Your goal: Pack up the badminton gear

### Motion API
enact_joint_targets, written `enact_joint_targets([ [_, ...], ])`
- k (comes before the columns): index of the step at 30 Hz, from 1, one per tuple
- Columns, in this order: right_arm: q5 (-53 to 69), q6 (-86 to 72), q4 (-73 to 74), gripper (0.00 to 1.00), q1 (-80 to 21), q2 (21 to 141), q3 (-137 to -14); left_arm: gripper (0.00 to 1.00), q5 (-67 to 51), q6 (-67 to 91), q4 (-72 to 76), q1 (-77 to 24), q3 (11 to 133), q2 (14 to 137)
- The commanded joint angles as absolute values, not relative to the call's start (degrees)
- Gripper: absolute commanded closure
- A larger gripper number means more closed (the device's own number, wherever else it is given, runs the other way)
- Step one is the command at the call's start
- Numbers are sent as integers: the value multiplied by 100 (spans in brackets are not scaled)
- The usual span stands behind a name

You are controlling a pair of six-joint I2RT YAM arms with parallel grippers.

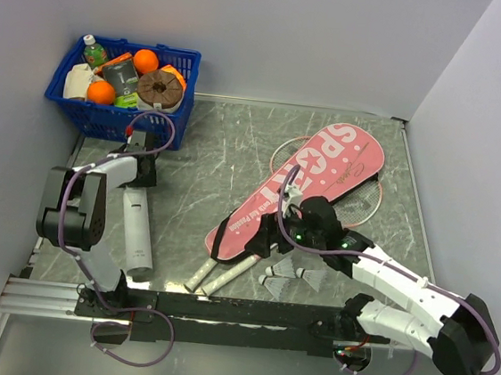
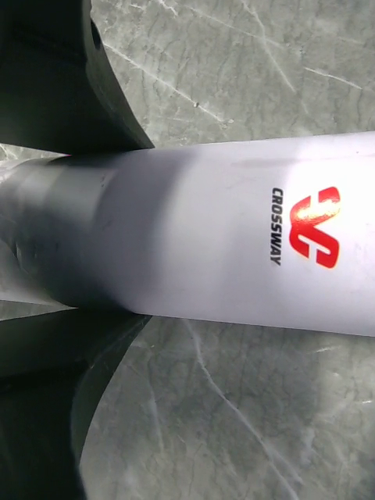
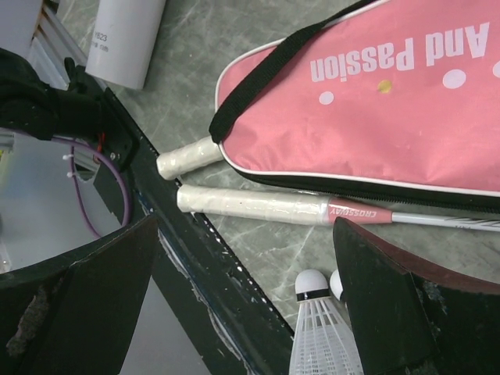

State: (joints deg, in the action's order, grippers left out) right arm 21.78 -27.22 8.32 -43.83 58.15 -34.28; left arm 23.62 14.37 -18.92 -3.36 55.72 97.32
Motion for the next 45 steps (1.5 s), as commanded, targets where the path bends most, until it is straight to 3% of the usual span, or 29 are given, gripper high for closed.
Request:
enact_joint_targets([
  [1, 2030, -2804, 764, 0, -4482, 5511, -3375, 80, 2224, 1503, -2030, -316, 5432, 9484],
  [3, 1986, -2812, 782, 0, -4517, 5414, -3357, 88, 2171, 1573, -2170, -316, 5414, 9370],
  [4, 1978, -2821, 791, 0, -4526, 5405, -3357, 97, 2110, 1608, -2223, -334, 5423, 9300],
  [5, 1951, -2821, 826, 0, -4544, 5370, -3375, 99, 2092, 1643, -2250, -360, 5379, 9099],
  [16, 1398, -2417, 1678, 0, -4614, 5177, -3867, 99, 1890, 1442, -2382, -1291, 5063, 6674],
  [22, 599, -2119, 2460, 0, -4588, 4949, -4367, 99, 556, 751, -2005, -1582, 5036, 5758],
  [31, 52, -1573, 3419, 0, -4316, 4615, -5299, 99, -404, -324, -2294, -2714, 5502, 6038],
  [41, 571, -1556, 3647, 0, -4069, 4342, -5853, 99, 226, -536, -2434, -4710, 5273, 5915],
  [45, 1360, -1450, 3473, 2, -4069, 4141, -5871, 99, 361, -519, -2645, -5246, 5256, 5915],
])
